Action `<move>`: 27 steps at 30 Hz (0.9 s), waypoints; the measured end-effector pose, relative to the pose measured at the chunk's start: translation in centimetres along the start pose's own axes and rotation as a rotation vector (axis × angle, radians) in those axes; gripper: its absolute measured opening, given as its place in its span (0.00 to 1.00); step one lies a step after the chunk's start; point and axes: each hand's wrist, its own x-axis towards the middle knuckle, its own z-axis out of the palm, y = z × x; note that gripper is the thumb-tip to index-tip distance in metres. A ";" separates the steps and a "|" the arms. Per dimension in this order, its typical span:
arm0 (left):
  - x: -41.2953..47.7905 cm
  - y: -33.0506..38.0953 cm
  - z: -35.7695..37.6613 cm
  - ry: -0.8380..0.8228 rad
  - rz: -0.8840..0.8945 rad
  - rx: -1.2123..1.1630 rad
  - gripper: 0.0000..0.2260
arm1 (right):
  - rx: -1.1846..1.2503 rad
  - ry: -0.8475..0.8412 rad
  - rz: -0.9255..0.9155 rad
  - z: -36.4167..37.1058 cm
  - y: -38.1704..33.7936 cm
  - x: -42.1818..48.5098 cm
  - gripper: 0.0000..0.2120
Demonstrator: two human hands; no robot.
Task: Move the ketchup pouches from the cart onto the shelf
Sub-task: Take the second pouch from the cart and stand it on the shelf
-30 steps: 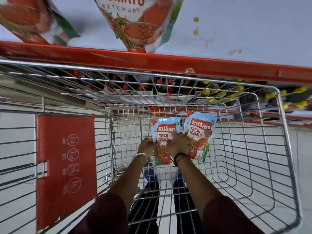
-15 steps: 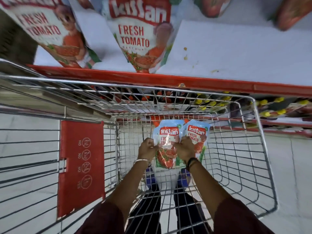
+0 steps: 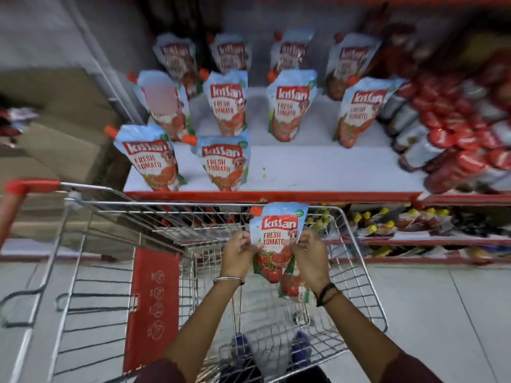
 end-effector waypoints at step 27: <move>9.5 11.7 6.0 0.285 0.376 -0.019 0.14 | 0.199 0.109 -0.315 -4.5 -10.4 11.1 0.08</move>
